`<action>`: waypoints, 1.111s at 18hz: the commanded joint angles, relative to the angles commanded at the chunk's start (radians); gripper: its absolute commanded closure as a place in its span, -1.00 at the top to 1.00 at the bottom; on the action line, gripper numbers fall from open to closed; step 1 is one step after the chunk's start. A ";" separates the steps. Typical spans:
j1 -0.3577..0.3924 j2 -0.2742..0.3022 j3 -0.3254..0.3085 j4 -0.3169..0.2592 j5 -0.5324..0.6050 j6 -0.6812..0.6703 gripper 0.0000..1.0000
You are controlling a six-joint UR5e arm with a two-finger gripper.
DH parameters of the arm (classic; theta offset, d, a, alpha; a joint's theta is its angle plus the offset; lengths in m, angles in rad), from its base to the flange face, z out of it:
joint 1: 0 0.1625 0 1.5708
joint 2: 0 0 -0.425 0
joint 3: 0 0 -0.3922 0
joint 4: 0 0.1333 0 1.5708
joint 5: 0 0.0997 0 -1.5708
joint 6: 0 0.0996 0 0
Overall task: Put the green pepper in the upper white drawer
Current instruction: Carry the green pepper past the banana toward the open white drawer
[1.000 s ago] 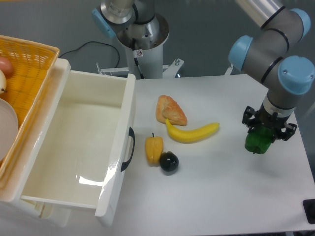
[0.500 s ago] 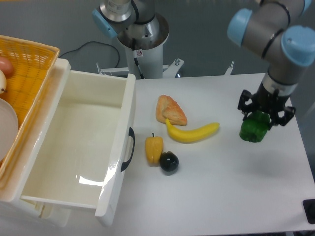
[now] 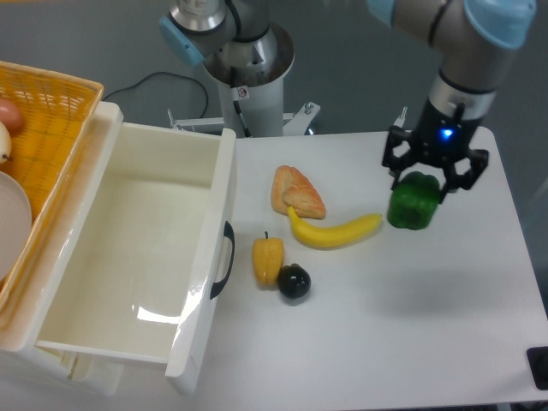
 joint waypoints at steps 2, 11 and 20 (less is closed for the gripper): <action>-0.028 0.031 0.000 0.002 -0.019 -0.057 -0.64; -0.146 0.089 -0.002 0.009 -0.120 -0.279 -0.62; -0.287 0.114 -0.032 0.014 -0.135 -0.355 -0.62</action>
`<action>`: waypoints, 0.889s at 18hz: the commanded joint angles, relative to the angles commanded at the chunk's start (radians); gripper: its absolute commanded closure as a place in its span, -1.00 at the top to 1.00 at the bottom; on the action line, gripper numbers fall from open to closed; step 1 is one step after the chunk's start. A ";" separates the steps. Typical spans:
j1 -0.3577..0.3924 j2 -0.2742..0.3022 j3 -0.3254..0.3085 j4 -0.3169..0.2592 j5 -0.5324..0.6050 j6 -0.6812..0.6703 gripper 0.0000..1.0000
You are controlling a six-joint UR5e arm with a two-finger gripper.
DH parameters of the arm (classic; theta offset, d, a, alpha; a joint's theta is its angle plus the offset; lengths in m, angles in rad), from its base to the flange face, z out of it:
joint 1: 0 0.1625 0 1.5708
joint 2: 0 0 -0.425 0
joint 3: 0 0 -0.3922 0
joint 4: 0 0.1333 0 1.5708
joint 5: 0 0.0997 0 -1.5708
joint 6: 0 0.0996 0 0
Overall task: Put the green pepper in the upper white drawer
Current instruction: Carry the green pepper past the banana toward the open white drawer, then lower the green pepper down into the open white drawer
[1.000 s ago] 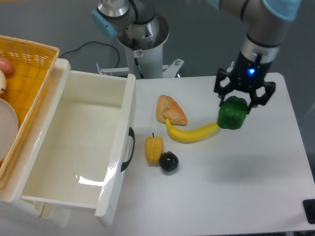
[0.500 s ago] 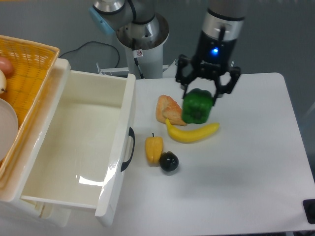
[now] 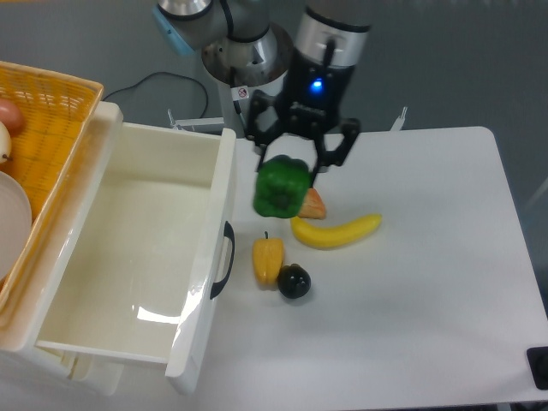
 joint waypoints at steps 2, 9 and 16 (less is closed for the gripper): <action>-0.038 0.012 -0.012 0.034 0.000 -0.029 -0.61; -0.097 -0.009 -0.046 0.090 0.008 -0.060 -0.58; -0.160 -0.041 -0.054 0.107 0.011 -0.061 -0.55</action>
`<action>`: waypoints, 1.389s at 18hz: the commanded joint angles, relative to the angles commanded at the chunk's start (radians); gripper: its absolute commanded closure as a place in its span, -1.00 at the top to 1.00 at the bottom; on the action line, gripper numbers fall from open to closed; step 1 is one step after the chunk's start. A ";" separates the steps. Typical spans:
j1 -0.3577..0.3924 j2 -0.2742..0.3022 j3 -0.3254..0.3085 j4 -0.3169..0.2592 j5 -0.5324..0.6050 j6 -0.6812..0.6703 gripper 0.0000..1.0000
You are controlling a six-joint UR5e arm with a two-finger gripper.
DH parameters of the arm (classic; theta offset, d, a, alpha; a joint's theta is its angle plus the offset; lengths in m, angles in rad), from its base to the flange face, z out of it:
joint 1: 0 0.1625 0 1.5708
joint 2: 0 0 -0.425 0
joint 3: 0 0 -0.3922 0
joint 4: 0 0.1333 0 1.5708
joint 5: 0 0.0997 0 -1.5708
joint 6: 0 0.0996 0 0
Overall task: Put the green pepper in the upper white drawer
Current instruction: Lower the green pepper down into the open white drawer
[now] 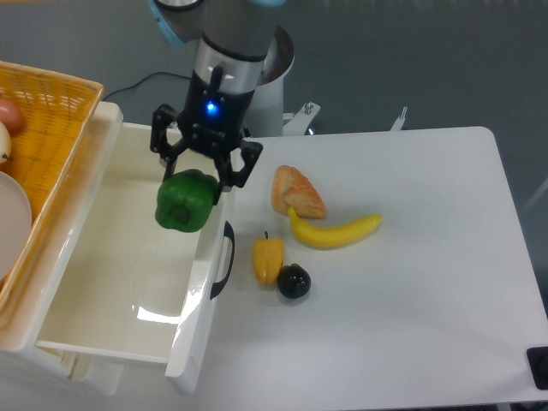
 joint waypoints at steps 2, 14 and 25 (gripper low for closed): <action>-0.026 -0.017 -0.002 0.003 0.023 0.000 -0.55; -0.121 -0.103 -0.008 0.057 0.115 -0.031 -0.53; -0.155 -0.130 -0.008 0.060 0.152 -0.031 -0.49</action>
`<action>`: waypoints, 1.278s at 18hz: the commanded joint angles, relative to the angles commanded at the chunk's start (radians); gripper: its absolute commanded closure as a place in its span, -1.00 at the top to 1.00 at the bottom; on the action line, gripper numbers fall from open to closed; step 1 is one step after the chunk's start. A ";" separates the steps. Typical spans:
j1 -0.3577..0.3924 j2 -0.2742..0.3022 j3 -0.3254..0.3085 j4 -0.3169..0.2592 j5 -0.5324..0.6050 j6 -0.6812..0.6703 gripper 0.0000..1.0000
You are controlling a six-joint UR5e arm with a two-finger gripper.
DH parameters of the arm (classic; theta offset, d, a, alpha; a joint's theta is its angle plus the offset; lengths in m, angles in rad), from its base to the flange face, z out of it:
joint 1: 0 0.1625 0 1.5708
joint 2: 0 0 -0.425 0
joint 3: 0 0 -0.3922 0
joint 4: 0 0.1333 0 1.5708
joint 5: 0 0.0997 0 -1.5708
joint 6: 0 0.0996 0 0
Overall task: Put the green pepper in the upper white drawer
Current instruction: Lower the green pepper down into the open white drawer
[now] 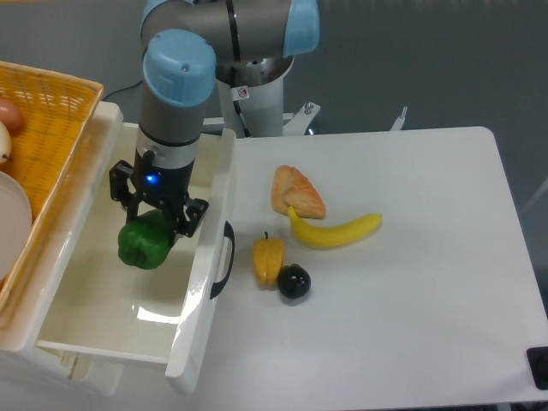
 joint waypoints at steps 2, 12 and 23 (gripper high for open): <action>-0.009 -0.003 0.000 0.002 0.002 0.000 -0.47; -0.021 -0.015 0.006 0.005 0.008 0.003 -0.07; -0.021 -0.017 0.005 0.012 0.008 0.008 0.61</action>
